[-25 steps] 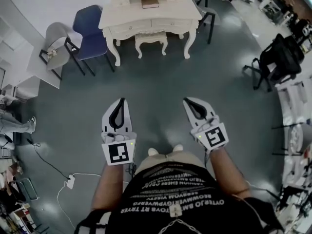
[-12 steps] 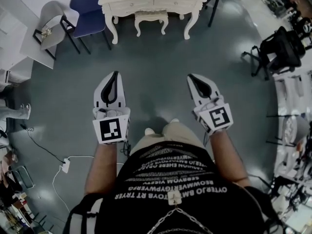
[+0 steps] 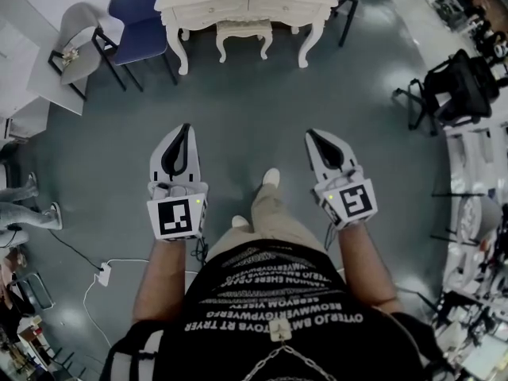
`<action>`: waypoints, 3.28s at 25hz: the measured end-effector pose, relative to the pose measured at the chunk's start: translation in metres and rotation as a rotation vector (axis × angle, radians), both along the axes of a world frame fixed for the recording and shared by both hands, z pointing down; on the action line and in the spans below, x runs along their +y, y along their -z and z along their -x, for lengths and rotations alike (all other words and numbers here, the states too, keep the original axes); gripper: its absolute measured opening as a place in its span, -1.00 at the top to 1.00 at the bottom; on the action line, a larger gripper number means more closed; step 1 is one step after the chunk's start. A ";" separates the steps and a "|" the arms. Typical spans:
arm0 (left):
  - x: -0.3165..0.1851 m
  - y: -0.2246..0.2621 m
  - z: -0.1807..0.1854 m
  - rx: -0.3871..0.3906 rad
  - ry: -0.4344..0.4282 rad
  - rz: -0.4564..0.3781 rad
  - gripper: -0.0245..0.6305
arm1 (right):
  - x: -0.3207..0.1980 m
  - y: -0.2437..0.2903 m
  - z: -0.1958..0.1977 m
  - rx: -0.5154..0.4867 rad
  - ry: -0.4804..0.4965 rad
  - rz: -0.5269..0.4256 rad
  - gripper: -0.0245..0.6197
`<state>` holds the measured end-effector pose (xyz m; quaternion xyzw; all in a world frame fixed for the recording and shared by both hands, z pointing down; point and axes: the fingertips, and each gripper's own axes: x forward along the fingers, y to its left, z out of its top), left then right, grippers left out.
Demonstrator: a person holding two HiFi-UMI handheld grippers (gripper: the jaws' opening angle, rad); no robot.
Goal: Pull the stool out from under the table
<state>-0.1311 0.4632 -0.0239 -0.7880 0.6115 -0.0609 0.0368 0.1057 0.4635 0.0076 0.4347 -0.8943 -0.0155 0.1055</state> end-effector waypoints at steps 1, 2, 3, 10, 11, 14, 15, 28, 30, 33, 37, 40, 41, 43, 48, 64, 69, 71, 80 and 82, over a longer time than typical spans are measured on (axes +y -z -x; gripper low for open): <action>-0.007 -0.002 -0.002 -0.005 -0.004 0.000 0.92 | -0.006 -0.002 -0.002 0.000 -0.001 0.000 0.96; -0.014 -0.004 -0.003 -0.011 -0.006 0.003 0.92 | -0.013 -0.003 -0.003 -0.004 -0.001 0.003 0.96; -0.021 -0.006 -0.005 -0.016 -0.009 0.007 0.92 | -0.019 -0.003 -0.004 -0.012 0.000 0.007 0.96; -0.084 -0.017 -0.022 0.015 -0.009 0.069 0.91 | -0.079 -0.018 -0.016 -0.028 0.012 0.042 0.96; -0.094 -0.021 -0.024 0.011 -0.009 0.077 0.91 | -0.089 -0.021 -0.016 -0.033 0.015 0.051 0.96; -0.122 -0.034 -0.030 -0.001 -0.016 0.086 0.89 | -0.114 -0.029 -0.017 -0.064 0.027 0.085 0.96; -0.131 -0.039 -0.032 0.005 -0.018 0.088 0.87 | -0.123 -0.032 -0.017 -0.070 0.030 0.094 0.96; -0.221 -0.155 -0.048 0.015 -0.008 0.175 0.58 | -0.205 -0.136 -0.019 -0.067 0.089 0.152 0.49; -0.225 -0.177 -0.051 0.008 -0.006 0.182 0.57 | -0.208 -0.158 -0.017 -0.085 0.089 0.179 0.47; -0.228 -0.210 -0.058 -0.024 -0.013 0.202 0.56 | -0.209 -0.187 -0.019 -0.081 0.104 0.189 0.44; -0.218 -0.247 -0.058 0.011 0.003 0.244 0.56 | -0.209 -0.216 -0.018 -0.065 0.103 0.197 0.43; -0.219 -0.273 -0.053 0.018 0.001 0.256 0.56 | -0.216 -0.239 -0.015 -0.077 0.093 0.212 0.41; -0.220 -0.283 -0.053 0.015 0.000 0.262 0.56 | -0.219 -0.248 -0.016 -0.067 0.095 0.212 0.40; -0.224 -0.301 -0.052 0.003 -0.001 0.280 0.54 | -0.228 -0.266 -0.020 -0.035 0.104 0.199 0.38; -0.238 -0.334 -0.057 -0.008 -0.011 0.313 0.52 | -0.244 -0.298 -0.029 -0.024 0.097 0.229 0.34; -0.331 -0.346 -0.093 0.007 0.000 0.330 0.49 | -0.315 -0.320 -0.057 0.030 0.168 0.324 0.34; -0.360 -0.345 -0.098 0.021 0.019 0.329 0.49 | -0.347 -0.316 -0.058 -0.009 0.172 0.344 0.34; -0.370 -0.343 -0.096 0.023 0.029 0.330 0.48 | -0.363 -0.319 -0.059 -0.004 0.174 0.332 0.34; -0.372 -0.373 -0.067 -0.015 0.030 0.393 0.41 | -0.412 -0.335 -0.045 0.012 0.128 0.280 0.30; -0.377 -0.384 -0.058 -0.006 0.028 0.411 0.38 | -0.417 -0.341 -0.039 0.021 0.111 0.288 0.29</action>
